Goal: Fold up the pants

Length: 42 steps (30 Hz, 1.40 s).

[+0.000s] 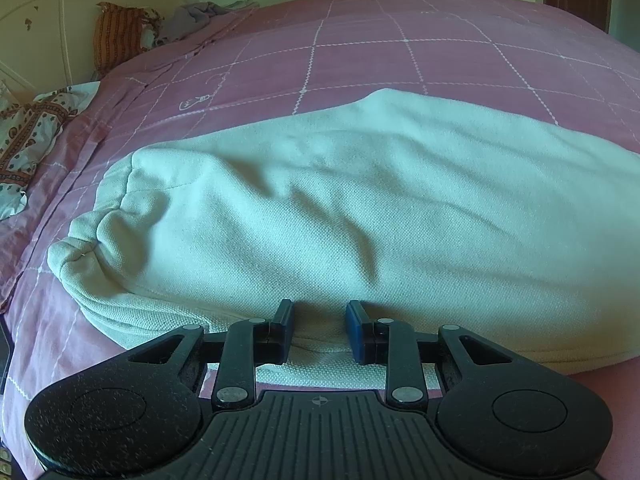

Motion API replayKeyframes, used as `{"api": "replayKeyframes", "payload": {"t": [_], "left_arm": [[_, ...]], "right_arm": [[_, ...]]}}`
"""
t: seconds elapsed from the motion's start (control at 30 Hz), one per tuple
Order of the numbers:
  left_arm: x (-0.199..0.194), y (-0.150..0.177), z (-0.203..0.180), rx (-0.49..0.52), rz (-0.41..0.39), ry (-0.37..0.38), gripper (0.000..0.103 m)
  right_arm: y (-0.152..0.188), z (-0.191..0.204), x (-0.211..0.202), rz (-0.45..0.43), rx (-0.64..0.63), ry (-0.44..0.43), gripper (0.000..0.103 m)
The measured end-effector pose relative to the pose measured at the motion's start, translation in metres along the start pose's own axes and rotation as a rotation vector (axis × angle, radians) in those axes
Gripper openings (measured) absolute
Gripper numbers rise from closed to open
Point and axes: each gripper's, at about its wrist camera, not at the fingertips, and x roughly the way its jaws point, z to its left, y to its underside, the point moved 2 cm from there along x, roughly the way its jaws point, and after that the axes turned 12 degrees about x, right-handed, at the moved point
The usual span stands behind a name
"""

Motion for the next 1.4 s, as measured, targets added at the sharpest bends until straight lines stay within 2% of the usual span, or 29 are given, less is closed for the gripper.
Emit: {"api": "replayKeyframes", "payload": {"t": [0.1, 0.13, 0.17, 0.23, 0.3, 0.33, 0.37, 0.43, 0.53, 0.63, 0.83, 1.0, 1.27, 1.4], "left_arm": [[-0.001, -0.002, 0.000, -0.009, 0.008, -0.005, 0.029], [-0.002, -0.002, -0.001, -0.015, 0.008, -0.008, 0.029], [-0.004, -0.003, -0.001, -0.021, 0.007, -0.011, 0.029], [-0.004, -0.003, -0.001, -0.027, 0.015, -0.016, 0.029], [-0.005, -0.002, -0.002, -0.027, 0.016, -0.024, 0.029], [-0.005, -0.003, -0.003, -0.024, 0.019, -0.027, 0.029], [-0.006, -0.004, -0.004, -0.024, 0.022, -0.026, 0.030], [-0.009, -0.007, -0.005, -0.026, 0.030, -0.009, 0.030], [-0.019, -0.011, -0.008, -0.047, 0.011, 0.044, 0.030], [-0.028, -0.017, -0.018, -0.032, -0.019, 0.075, 0.030], [-0.033, -0.032, -0.037, -0.044, -0.046, 0.138, 0.030], [-0.027, -0.052, -0.053, -0.042, -0.061, 0.165, 0.030], [-0.008, -0.091, -0.078, -0.027, -0.076, 0.194, 0.030], [0.017, -0.100, -0.085, -0.031, -0.023, 0.195, 0.030]], "right_arm": [[-0.007, 0.057, -0.047, -0.156, -0.194, -0.134, 0.008], [-0.011, 0.064, -0.053, -0.190, -0.226, -0.131, 0.008], [-0.014, 0.061, -0.049, -0.188, -0.236, -0.095, 0.008], [-0.016, 0.037, -0.020, -0.115, -0.224, 0.026, 0.008], [-0.004, 0.016, 0.010, -0.027, -0.260, 0.155, 0.010], [0.002, 0.010, 0.017, -0.006, -0.272, 0.178, 0.010], [0.007, 0.010, 0.016, -0.032, -0.282, 0.174, 0.013], [0.008, 0.015, 0.005, -0.092, -0.324, 0.214, 0.032], [0.004, 0.023, -0.018, -0.188, -0.364, 0.212, 0.035], [0.010, 0.043, -0.029, -0.203, -0.464, 0.135, 0.035], [0.065, 0.094, -0.007, -0.041, -0.622, -0.005, 0.034], [0.116, 0.129, 0.024, 0.074, -0.676, -0.071, 0.034], [0.171, 0.185, 0.053, 0.159, -0.787, -0.153, 0.034], [0.190, 0.205, 0.071, 0.190, -0.849, -0.167, 0.034]]}}
